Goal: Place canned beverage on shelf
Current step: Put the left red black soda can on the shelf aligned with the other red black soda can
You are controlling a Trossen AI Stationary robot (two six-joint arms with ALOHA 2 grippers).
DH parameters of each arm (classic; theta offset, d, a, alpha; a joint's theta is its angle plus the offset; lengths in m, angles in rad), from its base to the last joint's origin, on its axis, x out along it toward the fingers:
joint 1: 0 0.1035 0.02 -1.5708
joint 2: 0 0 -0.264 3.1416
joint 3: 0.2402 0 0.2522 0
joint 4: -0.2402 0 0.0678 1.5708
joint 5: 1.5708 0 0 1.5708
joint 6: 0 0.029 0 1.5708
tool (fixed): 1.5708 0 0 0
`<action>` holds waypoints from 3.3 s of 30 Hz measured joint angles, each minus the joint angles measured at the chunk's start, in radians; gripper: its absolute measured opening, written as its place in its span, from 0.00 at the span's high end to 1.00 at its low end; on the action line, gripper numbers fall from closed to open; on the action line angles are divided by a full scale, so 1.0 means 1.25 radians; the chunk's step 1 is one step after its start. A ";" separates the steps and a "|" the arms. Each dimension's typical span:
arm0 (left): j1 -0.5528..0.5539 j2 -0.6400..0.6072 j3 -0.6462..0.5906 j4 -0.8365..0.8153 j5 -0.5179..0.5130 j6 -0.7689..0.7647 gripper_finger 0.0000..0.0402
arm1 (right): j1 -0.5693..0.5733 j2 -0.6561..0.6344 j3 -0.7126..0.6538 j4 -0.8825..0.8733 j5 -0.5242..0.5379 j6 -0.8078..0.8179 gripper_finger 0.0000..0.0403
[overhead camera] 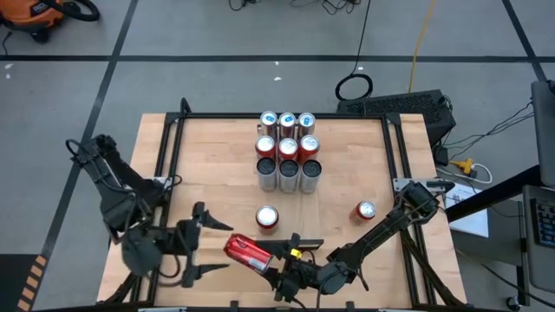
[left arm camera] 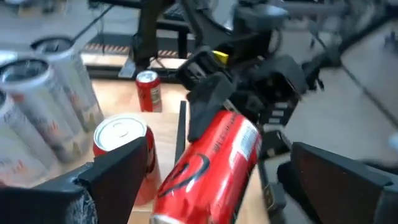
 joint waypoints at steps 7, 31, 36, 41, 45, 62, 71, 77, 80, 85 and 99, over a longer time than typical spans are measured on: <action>-0.047 0.008 0.000 -0.040 -0.013 0.192 0.01 | 0.041 -0.018 0.000 0.011 0.049 -0.005 0.35; -0.071 0.089 -0.004 0.214 -0.049 0.829 0.01 | 0.124 -0.113 0.000 -0.005 0.035 0.499 0.35; -0.063 0.089 -0.033 0.228 -0.033 0.803 0.01 | 0.112 -0.113 0.000 0.003 0.005 0.490 0.34; -0.046 0.091 -0.047 0.288 -0.029 0.807 0.01 | 0.098 -0.113 0.000 0.007 -0.040 0.490 0.35; -0.033 0.092 -0.047 0.299 0.015 0.809 0.01 | 0.086 -0.113 0.000 0.007 -0.046 0.486 0.34; -0.015 0.139 -0.047 0.373 -0.052 0.867 0.12 | 0.046 -0.111 0.000 0.030 -0.129 0.487 0.34; -0.022 0.139 -0.047 0.372 -0.065 0.866 0.30 | 0.046 -0.111 0.000 0.026 -0.130 0.487 0.33; -0.023 0.139 -0.047 0.368 -0.070 0.866 0.28 | 0.046 -0.111 0.000 0.007 -0.118 0.506 0.31; -0.025 0.140 -0.047 0.365 -0.071 0.866 0.28 | 0.046 -0.112 0.002 -0.016 -0.111 0.525 0.27; -0.027 0.140 -0.047 0.317 -0.077 0.864 0.27 | 0.047 -0.113 0.002 -0.095 -0.098 0.613 0.18; -0.028 0.140 -0.047 0.080 0.047 0.680 0.27 | 0.047 -0.129 0.002 -0.422 -0.184 0.921 0.12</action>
